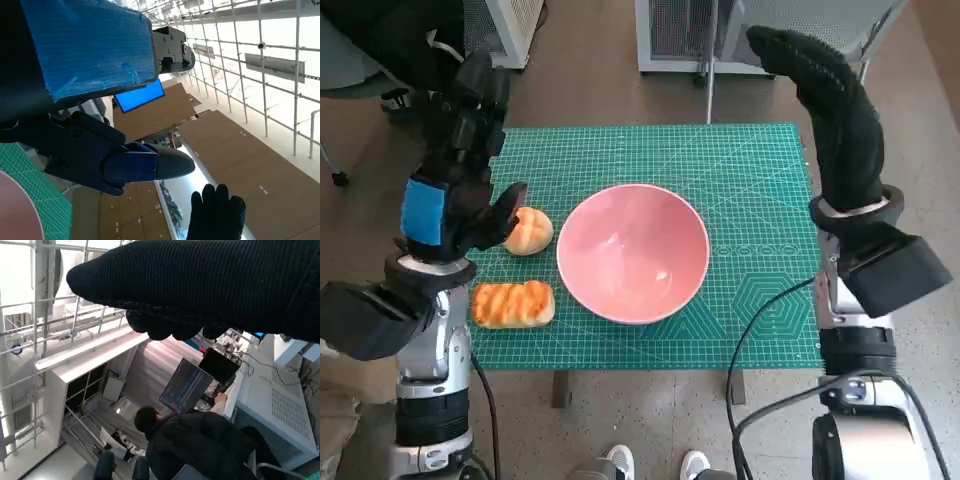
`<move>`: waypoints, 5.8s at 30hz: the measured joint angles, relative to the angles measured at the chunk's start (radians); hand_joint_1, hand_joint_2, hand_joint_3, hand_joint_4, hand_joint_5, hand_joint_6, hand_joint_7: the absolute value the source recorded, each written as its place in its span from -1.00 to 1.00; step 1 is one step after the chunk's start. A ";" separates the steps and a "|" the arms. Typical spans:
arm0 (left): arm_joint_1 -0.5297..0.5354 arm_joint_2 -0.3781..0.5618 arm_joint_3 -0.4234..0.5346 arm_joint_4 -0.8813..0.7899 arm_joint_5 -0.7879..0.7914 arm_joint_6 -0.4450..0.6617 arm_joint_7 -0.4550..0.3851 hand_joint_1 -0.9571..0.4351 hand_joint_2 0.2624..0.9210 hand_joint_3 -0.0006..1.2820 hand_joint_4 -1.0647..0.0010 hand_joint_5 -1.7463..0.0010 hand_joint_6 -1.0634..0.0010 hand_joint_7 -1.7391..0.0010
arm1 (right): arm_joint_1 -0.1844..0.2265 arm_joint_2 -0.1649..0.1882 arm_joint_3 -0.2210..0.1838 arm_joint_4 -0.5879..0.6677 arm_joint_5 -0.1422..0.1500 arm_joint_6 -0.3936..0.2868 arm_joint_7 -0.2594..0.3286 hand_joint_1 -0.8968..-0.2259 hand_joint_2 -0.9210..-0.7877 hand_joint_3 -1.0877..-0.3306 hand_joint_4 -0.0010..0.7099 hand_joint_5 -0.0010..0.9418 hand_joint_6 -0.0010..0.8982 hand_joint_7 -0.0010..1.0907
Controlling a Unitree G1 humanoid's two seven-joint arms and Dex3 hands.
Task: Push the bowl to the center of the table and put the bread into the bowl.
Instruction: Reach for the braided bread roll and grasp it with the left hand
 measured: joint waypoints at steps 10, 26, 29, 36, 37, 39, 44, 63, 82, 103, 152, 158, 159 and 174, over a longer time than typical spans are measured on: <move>0.080 0.079 0.019 -0.175 0.220 0.008 0.073 -0.52 1.00 -0.47 0.85 0.97 1.00 0.56 | 0.015 0.004 -0.001 -0.004 0.031 0.006 0.032 -0.31 -1.00 -0.23 -0.45 -1.00 -0.63 -0.80; 0.240 0.203 0.051 -0.435 0.387 0.183 0.045 -0.48 0.97 -0.74 0.82 0.96 1.00 0.44 | 0.017 0.014 -0.005 -0.014 0.063 0.021 0.062 -0.32 -1.00 -0.20 -0.46 -1.00 -0.63 -0.78; 0.249 0.210 0.051 -0.452 0.387 0.203 0.040 -0.46 0.93 -0.78 0.81 0.95 1.00 0.42 | 0.017 0.014 -0.005 -0.015 0.066 0.022 0.063 -0.33 -1.00 -0.19 -0.46 -1.00 -0.63 -0.77; 0.345 0.271 0.091 -0.593 0.395 0.348 -0.048 -0.32 0.70 -0.88 0.82 0.95 1.00 0.37 | 0.019 0.023 -0.006 -0.018 0.069 0.024 0.074 -0.35 -1.00 -0.17 -0.46 -1.00 -0.64 -0.77; 0.365 0.286 0.097 -0.619 0.409 0.377 -0.065 -0.30 0.69 -0.90 0.81 0.96 0.98 0.38 | 0.019 0.023 -0.007 -0.018 0.069 0.024 0.075 -0.35 -1.00 -0.17 -0.46 -1.00 -0.64 -0.77; 0.401 0.312 0.103 -0.661 0.430 0.433 -0.098 -0.29 0.67 -0.92 0.80 0.96 0.97 0.38 | 0.020 0.022 -0.009 -0.018 0.070 0.024 0.078 -0.35 -1.00 -0.17 -0.46 -1.00 -0.64 -0.76; 0.445 0.338 0.105 -0.715 0.463 0.530 -0.141 -0.24 0.68 -0.96 0.77 0.98 0.87 0.49 | 0.020 0.024 -0.011 -0.018 0.070 0.024 0.082 -0.35 -1.00 -0.16 -0.47 -1.00 -0.65 -0.76; 0.513 0.409 -0.010 -0.824 0.631 0.794 -0.236 -0.17 0.70 -1.00 0.78 1.00 0.61 0.81 | 0.019 0.028 -0.015 -0.012 0.077 0.039 0.102 -0.34 -1.00 -0.14 -0.49 -1.00 -0.66 -0.73; 0.507 0.409 -0.136 -0.737 0.731 0.830 -0.240 -0.18 0.65 -1.00 0.78 1.00 0.51 0.92 | 0.019 0.028 -0.023 -0.004 0.108 0.049 0.125 -0.38 -1.00 -0.13 -0.48 -1.00 -0.67 -0.69; 0.339 0.390 -0.321 -0.473 0.840 0.873 -0.245 -0.18 0.64 -1.00 0.79 1.00 0.44 0.96 | 0.018 0.027 -0.026 0.005 0.109 0.046 0.143 -0.33 -1.00 -0.14 -0.47 -0.99 -0.70 -0.65; 0.116 0.290 -0.474 -0.021 0.889 0.872 -0.171 0.43 0.63 -0.91 0.30 -0.81 -0.26 0.91 | 0.016 0.018 -0.037 -0.021 0.108 0.056 0.154 -0.32 -1.00 -0.13 -0.47 -1.00 -0.77 -0.57; 0.115 0.290 -0.474 -0.004 0.890 0.872 -0.151 0.48 0.73 -0.64 -0.12 -0.63 -0.23 0.14 | 0.016 0.017 -0.037 -0.021 0.108 0.058 0.152 -0.31 -1.00 -0.13 -0.47 -1.00 -0.77 -0.56; 0.115 0.290 -0.474 -0.001 0.890 0.872 -0.149 0.44 0.79 -0.67 -0.15 -0.60 -0.19 0.01 | 0.016 0.017 -0.037 -0.021 0.108 0.058 0.152 -0.31 -1.00 -0.13 -0.47 -1.00 -0.77 -0.55; 0.115 0.298 -0.484 0.003 0.899 0.873 -0.152 0.38 0.99 -0.82 -0.19 -0.52 -0.14 -0.25 | 0.016 0.017 -0.037 -0.021 0.107 0.058 0.152 -0.30 -1.00 -0.13 -0.47 -1.00 -0.78 -0.53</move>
